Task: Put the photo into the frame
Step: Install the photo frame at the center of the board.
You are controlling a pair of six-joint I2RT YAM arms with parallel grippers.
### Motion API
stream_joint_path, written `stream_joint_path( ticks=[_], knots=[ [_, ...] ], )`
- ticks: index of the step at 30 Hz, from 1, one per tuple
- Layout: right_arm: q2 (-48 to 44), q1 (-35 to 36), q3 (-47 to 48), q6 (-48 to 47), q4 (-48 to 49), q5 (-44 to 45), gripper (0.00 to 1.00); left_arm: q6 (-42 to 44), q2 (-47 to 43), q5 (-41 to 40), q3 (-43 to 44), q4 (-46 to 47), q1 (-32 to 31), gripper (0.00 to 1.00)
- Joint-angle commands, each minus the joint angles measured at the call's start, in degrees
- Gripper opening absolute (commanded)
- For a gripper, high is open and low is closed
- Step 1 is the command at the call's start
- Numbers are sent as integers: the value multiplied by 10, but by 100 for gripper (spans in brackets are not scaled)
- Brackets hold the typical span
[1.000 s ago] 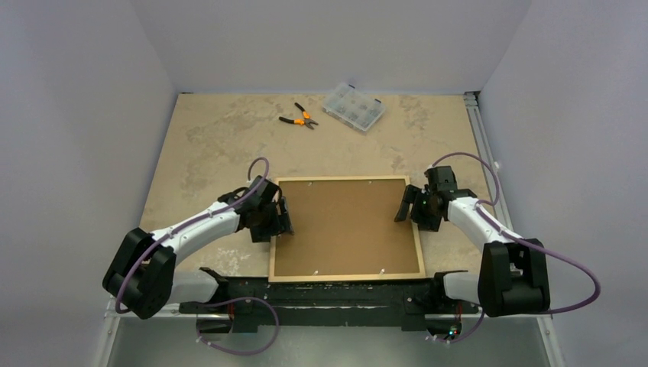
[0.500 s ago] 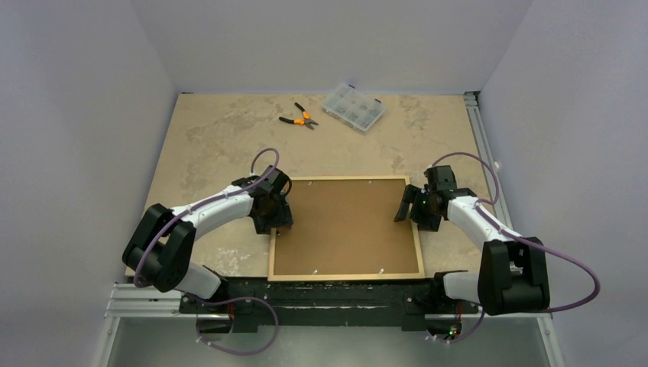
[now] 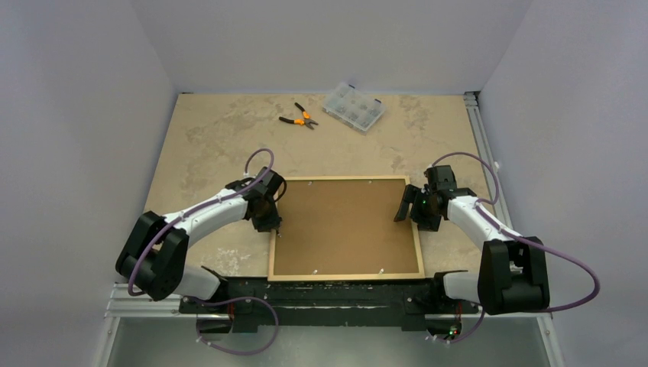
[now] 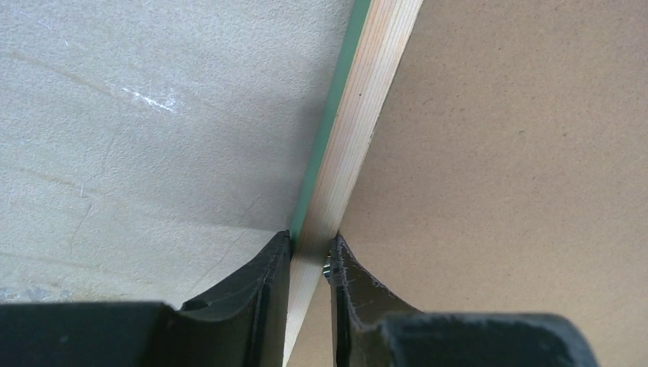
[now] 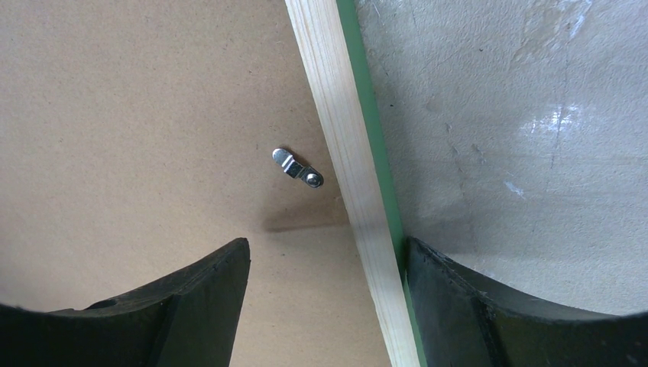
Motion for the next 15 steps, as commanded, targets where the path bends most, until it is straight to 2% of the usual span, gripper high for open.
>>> stream_joint_path(
  ticks=[1, 10, 15],
  knots=[
    [16, 8, 8, 15, 1, -55, 72, 15, 19, 7, -30, 43, -2, 0],
    [22, 7, 7, 21, 11, -63, 73, 39, -20, 34, -50, 51, -2, 2],
    [22, 8, 4, 22, 14, -65, 73, 27, -40, 43, -55, 44, -2, 44]
  ],
)
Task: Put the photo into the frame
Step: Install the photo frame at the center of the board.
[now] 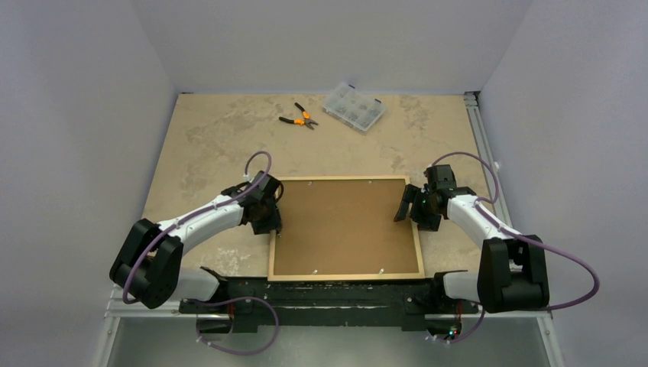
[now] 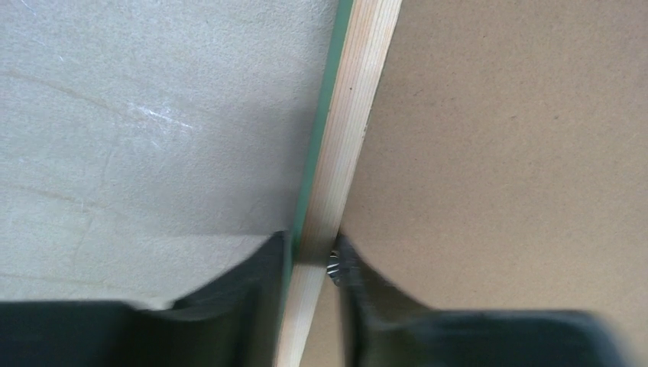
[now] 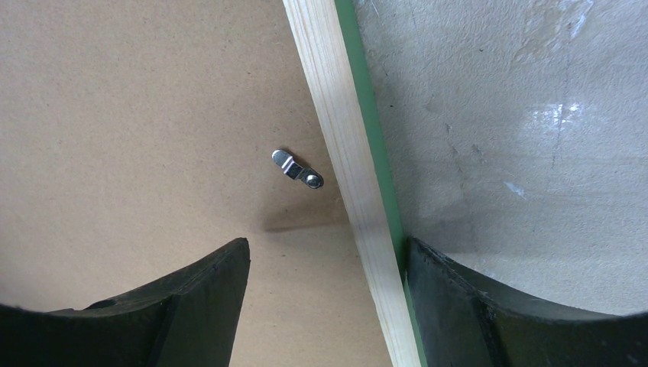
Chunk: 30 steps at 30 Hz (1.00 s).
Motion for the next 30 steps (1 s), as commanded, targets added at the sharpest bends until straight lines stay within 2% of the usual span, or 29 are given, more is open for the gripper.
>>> stream_joint_path(
  ticks=[1, 4, 7, 10, 17, 18, 25, 28, 30],
  knots=[
    [15, 8, -2, 20, 18, -64, 73, -8, -5, 30, -23, 6, -4, 49],
    [15, 8, -5, 19, 20, -66, 73, -18, -4, 16, -27, -5, -4, 54],
    [16, 8, -7, 19, 23, -68, 73, -23, 2, 3, -33, -11, -5, 51],
    [18, 8, -8, 20, 25, -71, 72, -23, 5, -2, -38, -15, -6, 40],
    [22, 8, -3, 25, 29, -81, 72, -23, -16, -7, -47, -21, -8, 1],
    [23, 8, -2, 26, 29, -81, 72, -23, -18, -8, -48, -21, -8, 0],
    [25, 8, 0, 27, 31, -83, 73, -19, -30, 10, -42, -18, -8, 0],
    [25, 8, -3, 27, 33, -85, 73, -19, -48, 22, -36, -25, -8, 24],
    [25, 8, -4, 27, 33, -86, 72, -23, -61, 27, -35, -30, -8, 46]
  ],
)
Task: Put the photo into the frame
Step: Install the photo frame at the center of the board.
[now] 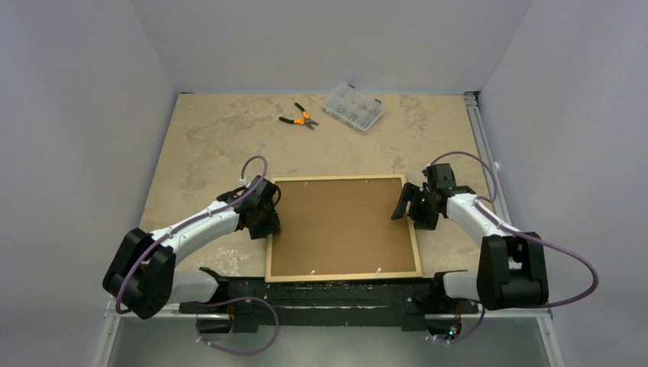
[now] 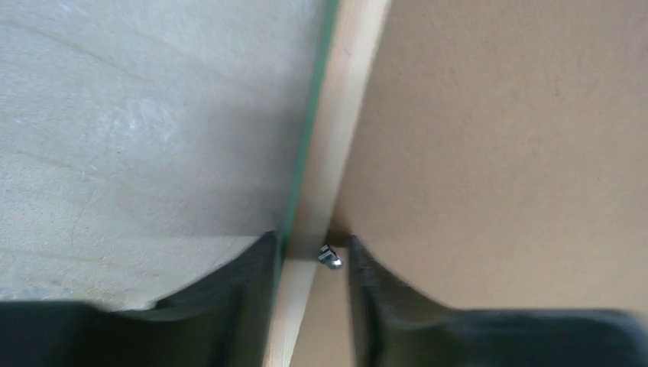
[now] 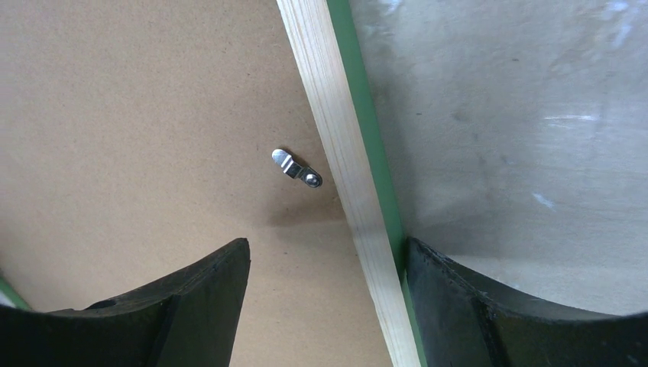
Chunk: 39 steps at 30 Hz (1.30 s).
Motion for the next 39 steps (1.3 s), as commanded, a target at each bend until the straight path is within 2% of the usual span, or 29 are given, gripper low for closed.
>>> stream_joint_path(
  ticks=[1, 3, 6, 12, 14, 19, 30, 39],
  knots=[
    [17, 9, -8, 21, 24, -68, 72, -13, -31, 35, -9, -26, -4, 55],
    [17, 8, -8, 20, 23, -69, 72, -18, -36, 36, -9, -30, -4, 63],
    [17, 9, -7, 20, 24, -70, 72, -22, -34, 30, -10, -40, -4, 64],
    [19, 9, -9, 20, 28, -70, 72, -22, -26, -3, -15, -58, -4, 49],
    [21, 9, -10, 21, 30, -71, 72, -18, -20, -10, -13, -57, -4, 48],
    [20, 9, -5, 20, 33, -55, 72, 2, 23, -9, 12, -49, -4, 60],
    [40, 18, 75, -10, -10, 79, 72, 54, 88, -13, 106, -72, -4, 68],
    [95, 72, 94, -10, -3, 142, 58, 65, 94, -7, 119, -82, -4, 70]
  ],
)
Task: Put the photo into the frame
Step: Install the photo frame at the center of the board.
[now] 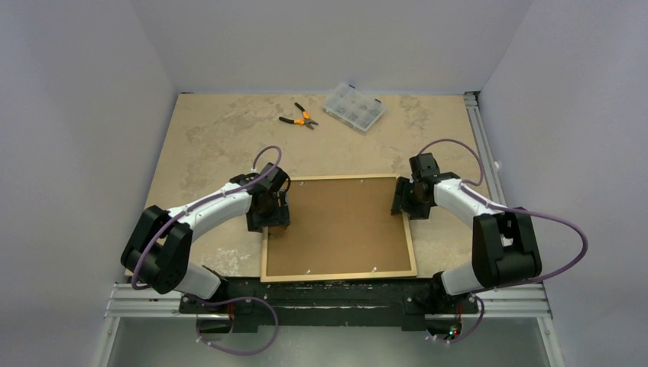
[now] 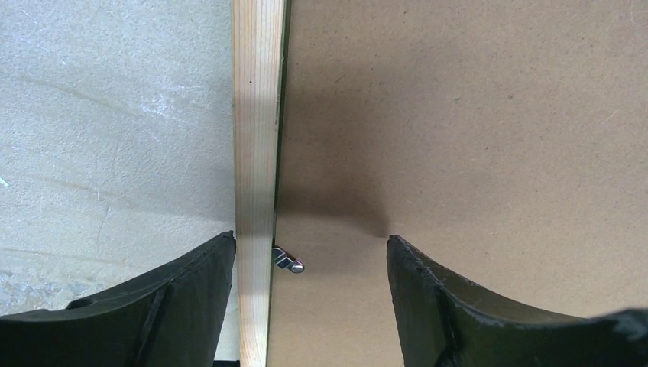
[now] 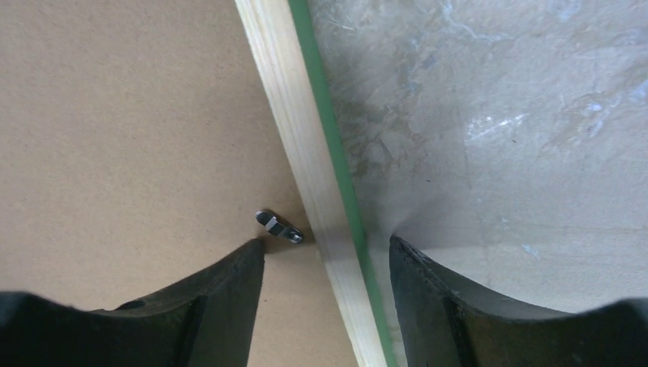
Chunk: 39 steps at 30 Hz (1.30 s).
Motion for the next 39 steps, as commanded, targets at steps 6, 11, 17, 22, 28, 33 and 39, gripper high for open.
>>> stream_joint_path(
  ticks=[6, 11, 17, 22, 28, 33, 39],
  knots=[
    [28, 23, 21, -6, 2, 84, 45, 12, -3, 3, 4, -1, 0, 70],
    [41, 23, 26, -1, 9, 113, 15, 13, -7, 7, 0, 5, -1, 70],
    [53, 23, 26, 6, 16, 104, 0, 13, -9, 8, -8, 8, -1, 70],
    [19, 22, 19, 2, 24, 54, 10, 14, -12, 11, -14, 9, -1, 70],
    [-25, 23, 26, -9, 9, 37, 58, 12, -13, 15, -11, 10, 0, 70],
    [-1, 23, 43, -9, 12, 45, 65, 13, -7, 14, -6, 8, -1, 70],
    [58, 23, 64, -6, 9, 66, 54, 12, -1, 14, -11, 10, 0, 70]
  ],
)
